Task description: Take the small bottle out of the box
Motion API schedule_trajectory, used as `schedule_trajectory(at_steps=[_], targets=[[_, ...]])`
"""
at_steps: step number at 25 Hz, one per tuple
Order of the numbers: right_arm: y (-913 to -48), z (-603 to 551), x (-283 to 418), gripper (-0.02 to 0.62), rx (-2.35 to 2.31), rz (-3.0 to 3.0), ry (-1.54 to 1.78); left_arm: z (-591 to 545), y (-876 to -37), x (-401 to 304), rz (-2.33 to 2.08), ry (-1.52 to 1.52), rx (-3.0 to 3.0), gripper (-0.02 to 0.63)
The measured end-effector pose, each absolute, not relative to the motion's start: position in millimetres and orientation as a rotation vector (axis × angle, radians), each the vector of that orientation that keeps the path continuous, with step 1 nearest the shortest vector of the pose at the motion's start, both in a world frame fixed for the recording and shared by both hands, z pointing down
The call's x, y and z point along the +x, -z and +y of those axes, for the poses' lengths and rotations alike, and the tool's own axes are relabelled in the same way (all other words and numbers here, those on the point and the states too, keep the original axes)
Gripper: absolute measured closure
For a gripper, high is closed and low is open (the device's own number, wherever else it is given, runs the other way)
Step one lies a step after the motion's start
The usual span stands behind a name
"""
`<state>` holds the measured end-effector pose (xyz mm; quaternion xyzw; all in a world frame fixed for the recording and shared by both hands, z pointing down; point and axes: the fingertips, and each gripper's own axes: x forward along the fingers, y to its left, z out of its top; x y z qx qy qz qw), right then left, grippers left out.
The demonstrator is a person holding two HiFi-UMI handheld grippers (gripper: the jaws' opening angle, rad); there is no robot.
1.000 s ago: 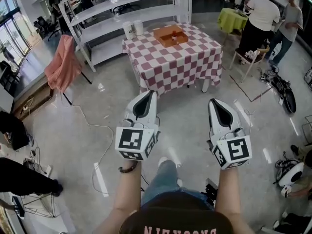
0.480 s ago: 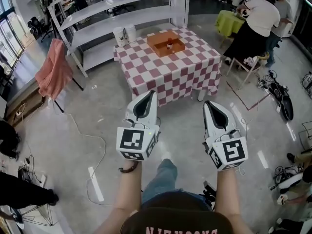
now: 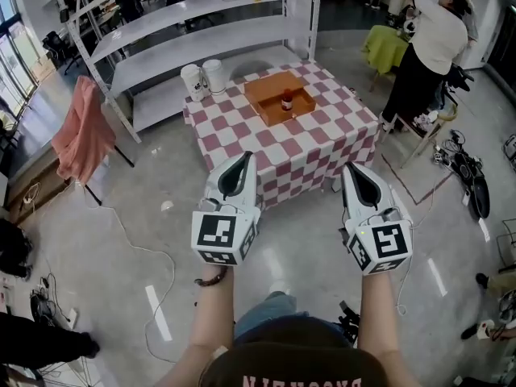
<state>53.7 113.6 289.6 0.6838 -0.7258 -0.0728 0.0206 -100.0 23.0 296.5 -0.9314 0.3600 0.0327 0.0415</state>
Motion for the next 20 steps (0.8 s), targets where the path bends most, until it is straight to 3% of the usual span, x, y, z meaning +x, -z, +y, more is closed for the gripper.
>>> schedule_trajectory(at_steps=[20], targets=[[-325,-88,126,0.595,2.009,-2.293,0.142,-153,-329,-34,1.189,-0.008,-2.849,0.614]])
